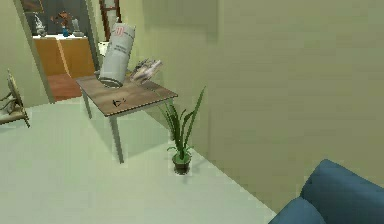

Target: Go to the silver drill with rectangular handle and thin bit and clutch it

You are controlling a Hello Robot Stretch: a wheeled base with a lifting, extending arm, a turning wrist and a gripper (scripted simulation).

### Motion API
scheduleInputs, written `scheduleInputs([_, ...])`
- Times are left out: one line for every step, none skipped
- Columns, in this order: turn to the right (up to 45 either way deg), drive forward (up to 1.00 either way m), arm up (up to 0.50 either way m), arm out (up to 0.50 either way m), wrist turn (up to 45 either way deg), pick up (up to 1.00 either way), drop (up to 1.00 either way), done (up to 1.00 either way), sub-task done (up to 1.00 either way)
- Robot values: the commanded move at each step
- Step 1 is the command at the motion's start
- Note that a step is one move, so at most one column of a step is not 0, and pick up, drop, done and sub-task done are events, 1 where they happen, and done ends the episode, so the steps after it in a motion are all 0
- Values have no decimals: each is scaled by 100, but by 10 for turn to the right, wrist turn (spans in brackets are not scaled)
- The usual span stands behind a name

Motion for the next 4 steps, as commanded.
scheduleInputs([0,0,-30,0,0,0,0,0,0])
scheduleInputs([0,0,0,0,0,100,0,0,0])
scheduleInputs([0,0,10,0,0,0,0,0,0])
scheduleInputs([0,0,0,0,0,0,0,100,0])
